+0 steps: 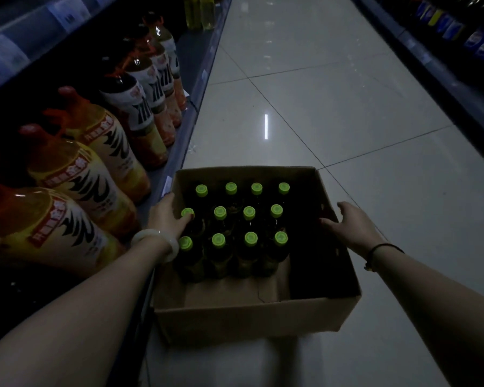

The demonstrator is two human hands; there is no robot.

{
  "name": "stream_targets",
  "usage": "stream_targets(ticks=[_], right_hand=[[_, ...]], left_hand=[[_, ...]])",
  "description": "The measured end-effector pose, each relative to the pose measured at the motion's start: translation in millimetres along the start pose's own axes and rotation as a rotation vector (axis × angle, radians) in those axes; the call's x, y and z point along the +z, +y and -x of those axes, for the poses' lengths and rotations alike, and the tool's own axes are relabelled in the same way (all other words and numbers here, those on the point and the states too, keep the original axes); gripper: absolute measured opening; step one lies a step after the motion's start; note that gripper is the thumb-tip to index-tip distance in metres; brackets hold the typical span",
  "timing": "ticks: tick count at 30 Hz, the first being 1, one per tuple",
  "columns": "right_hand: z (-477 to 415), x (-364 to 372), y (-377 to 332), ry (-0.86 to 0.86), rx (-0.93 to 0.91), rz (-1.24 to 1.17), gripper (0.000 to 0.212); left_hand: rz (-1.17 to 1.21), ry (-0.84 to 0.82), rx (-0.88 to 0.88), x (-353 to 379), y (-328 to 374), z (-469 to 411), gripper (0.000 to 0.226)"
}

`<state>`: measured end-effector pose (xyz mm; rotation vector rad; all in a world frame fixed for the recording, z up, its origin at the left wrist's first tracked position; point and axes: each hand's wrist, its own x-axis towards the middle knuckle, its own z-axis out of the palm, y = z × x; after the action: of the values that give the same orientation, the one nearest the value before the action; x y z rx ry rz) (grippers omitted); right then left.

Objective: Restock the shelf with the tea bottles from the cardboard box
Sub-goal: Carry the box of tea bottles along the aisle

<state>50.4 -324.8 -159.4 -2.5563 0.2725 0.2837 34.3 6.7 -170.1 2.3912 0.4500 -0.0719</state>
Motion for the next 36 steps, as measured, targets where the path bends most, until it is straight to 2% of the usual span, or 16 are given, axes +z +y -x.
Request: stream_targets(ticks=[5, 8, 12, 17, 29, 32, 36], right_hand=[[-8.8, 30.3, 21.8, -0.005, 0.083, -0.237, 0.046], [-16.1, 38.9, 28.1, 0.029, 0.131, -0.329, 0.042], [-24.0, 42.4, 32.9, 0.034, 0.186, -0.41, 0.04], [-31.0, 48.8, 39.9, 0.121, 0.253, -0.414, 0.049], [-19.5, 53.2, 38.6, 0.223, 0.249, -0.339, 0.037], [-12.1, 53.8, 41.8, 0.26, 0.241, -0.302, 0.037], [-2.4, 54.4, 45.5, 0.287, 0.26, -0.298, 0.035]], left_hand=[[0.128, 0.073, -0.158, 15.7, -16.6, -5.4, 0.053], [0.258, 0.067, -0.237, 19.9, -27.0, -10.9, 0.04], [0.324, 0.021, -0.276, 21.3, -30.6, -14.8, 0.039], [0.298, 0.01, -0.314, 23.8, -34.2, -19.5, 0.038], [0.146, 0.078, -0.248, 26.9, -32.7, -8.0, 0.023], [0.118, 0.124, -0.242, 27.4, -34.0, -1.2, 0.038], [0.11, 0.162, -0.248, 26.8, -36.5, 7.5, 0.026]])
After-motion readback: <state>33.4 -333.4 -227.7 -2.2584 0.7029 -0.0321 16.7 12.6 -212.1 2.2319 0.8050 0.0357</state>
